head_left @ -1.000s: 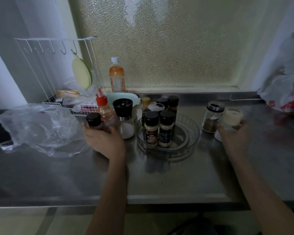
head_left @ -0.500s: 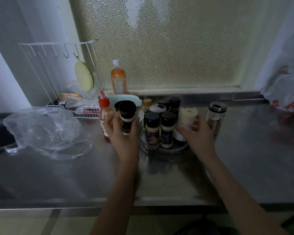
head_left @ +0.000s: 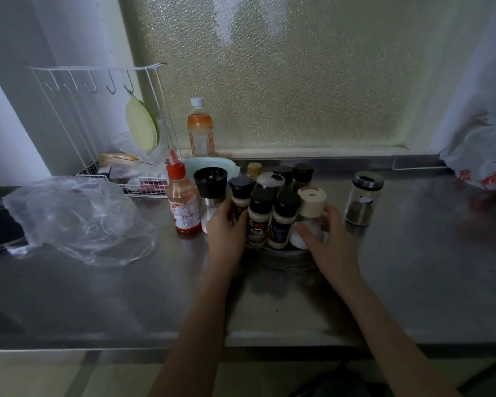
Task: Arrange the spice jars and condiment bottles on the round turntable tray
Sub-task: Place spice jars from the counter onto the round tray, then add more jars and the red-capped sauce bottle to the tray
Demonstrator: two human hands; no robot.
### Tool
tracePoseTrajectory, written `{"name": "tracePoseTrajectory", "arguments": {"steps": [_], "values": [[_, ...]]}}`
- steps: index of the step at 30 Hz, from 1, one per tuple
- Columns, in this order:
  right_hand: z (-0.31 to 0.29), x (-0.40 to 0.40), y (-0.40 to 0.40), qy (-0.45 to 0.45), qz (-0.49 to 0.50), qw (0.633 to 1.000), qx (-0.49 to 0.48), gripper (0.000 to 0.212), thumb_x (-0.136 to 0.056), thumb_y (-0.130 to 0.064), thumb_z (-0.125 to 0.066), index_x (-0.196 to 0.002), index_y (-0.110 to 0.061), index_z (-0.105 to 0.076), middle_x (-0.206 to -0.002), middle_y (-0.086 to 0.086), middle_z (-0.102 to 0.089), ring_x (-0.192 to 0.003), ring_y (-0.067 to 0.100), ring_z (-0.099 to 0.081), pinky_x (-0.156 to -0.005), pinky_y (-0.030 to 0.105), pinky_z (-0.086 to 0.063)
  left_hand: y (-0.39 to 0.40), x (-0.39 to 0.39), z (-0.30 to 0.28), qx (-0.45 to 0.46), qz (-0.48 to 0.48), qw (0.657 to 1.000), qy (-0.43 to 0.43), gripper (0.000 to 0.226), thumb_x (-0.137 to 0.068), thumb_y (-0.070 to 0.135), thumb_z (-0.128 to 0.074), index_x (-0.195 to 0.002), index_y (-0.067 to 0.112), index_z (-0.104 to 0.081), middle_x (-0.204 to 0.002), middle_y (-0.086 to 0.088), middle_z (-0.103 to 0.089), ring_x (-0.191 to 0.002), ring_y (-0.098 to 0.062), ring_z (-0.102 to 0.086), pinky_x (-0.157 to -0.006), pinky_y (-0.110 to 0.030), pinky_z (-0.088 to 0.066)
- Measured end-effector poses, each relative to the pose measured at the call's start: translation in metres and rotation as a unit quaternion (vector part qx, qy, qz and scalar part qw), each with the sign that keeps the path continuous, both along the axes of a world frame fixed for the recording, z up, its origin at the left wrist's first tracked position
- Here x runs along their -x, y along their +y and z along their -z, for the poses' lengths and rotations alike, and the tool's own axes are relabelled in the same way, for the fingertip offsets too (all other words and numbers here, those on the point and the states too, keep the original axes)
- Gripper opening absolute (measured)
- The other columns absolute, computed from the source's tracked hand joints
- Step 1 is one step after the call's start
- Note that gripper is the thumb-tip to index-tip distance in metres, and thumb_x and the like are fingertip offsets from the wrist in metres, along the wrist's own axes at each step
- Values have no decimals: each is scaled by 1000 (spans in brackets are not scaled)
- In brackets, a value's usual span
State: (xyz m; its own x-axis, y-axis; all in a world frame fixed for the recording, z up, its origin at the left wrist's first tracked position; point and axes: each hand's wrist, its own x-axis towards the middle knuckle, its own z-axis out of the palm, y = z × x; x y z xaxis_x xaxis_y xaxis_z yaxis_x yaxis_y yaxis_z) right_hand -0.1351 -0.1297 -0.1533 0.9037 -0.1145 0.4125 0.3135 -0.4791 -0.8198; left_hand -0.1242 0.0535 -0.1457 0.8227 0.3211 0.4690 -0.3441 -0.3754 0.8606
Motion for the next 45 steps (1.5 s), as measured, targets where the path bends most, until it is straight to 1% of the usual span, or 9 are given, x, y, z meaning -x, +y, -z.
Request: {"name": "tracePoseTrajectory", "arguments": {"steps": [6, 12, 17, 24, 32, 35, 37, 42, 45], "values": [[-5, 7, 7, 10, -10, 1000, -6, 53, -83, -42, -64, -127, -24, -41, -123, -1, -56, -105, 13, -54, -83, 28, -44, 1, 7, -2, 10, -96, 995, -38, 28, -83, 11, -55, -110, 15, -65, -99, -3, -67, -91, -17, -62, -79, -36, -54], [-48, 25, 21, -101, 127, 986, 35, 57, -85, -55, -39, -126, -17, -46, -115, 0, -56, -111, 22, -51, -97, 43, -40, 30, 4, -14, 13, -353, 935, -44, 51, -74, 14, -69, -118, -1, -48, -114, -24, -51, -105, -35, -47, -81, -33, -34], [-112, -3, 84, -151, 0, 954, 258, 48, -86, -46, -54, -125, -21, -45, -112, -1, -64, -112, 21, -56, -109, 54, -27, 67, -19, 0, 23, -214, 976, 33, 75, -70, 39, -64, -132, 3, -41, -129, -22, -49, -121, -36, -43, -102, -48, -35], [-113, -63, 168, 27, -67, 864, 499, 82, -78, -74, -45, -137, -18, -36, -124, 7, -61, -123, 31, -50, -102, 73, 13, 76, -22, 15, 93, -176, 979, 37, 44, -76, 32, -74, -110, 17, -51, -104, -3, -64, -94, -22, -63, -77, -38, -52], [-116, -42, 161, -90, -96, 925, 357, 55, -74, -54, -68, -116, -21, -54, -113, 4, -62, -113, 23, -55, -114, 58, -13, 68, -13, -2, 105, -253, 958, -87, 52, -77, 32, -69, -121, 10, -51, -115, -10, -61, -106, -24, -57, -88, -46, -48], [-147, -19, 135, -163, -74, 970, 164, 53, -72, -46, -73, -116, -18, -57, -108, 8, -61, -98, 20, -57, -93, 40, -48, 65, -5, -10, 134, -257, 950, -115, 57, -76, 36, -68, -125, 14, -48, -119, -7, -60, -110, -22, -57, -91, -49, -48], [-170, -7, 109, -208, -43, 974, 81, 47, -72, -43, -74, -110, -18, -59, -104, 4, -62, -95, 15, -59, -84, 29, -52, 59, 3, -16, 147, -231, 954, -122, 54, -78, 35, -69, -124, 15, -48, -117, -5, -60, -107, -19, -58, -89, -48, -50], [-189, 19, 31, -207, 38, 976, 57, 39, -75, -38, -73, -106, -17, -60, -84, -26, -53, -78, -18, -53, -70, 1, -42, 31, 23, -24, 131, -154, 972, -121, 43, -76, 26, -77, -110, 13, -54, -99, 7, -65, -89, 4, -62, -77, -20, -54], [-172, 23, 3, -158, 63, 981, 97, 38, -74, -37, -74, -105, -20, -61, -87, -17, -56, -85, -3, -58, -83, 19, -50, 13, 26, -24, 112, -86, 983, -116, 37, -75, 14, -78, -102, 14, -52, -90, 19, -59, -81, 11, -60, -66, -7, -48]]}}
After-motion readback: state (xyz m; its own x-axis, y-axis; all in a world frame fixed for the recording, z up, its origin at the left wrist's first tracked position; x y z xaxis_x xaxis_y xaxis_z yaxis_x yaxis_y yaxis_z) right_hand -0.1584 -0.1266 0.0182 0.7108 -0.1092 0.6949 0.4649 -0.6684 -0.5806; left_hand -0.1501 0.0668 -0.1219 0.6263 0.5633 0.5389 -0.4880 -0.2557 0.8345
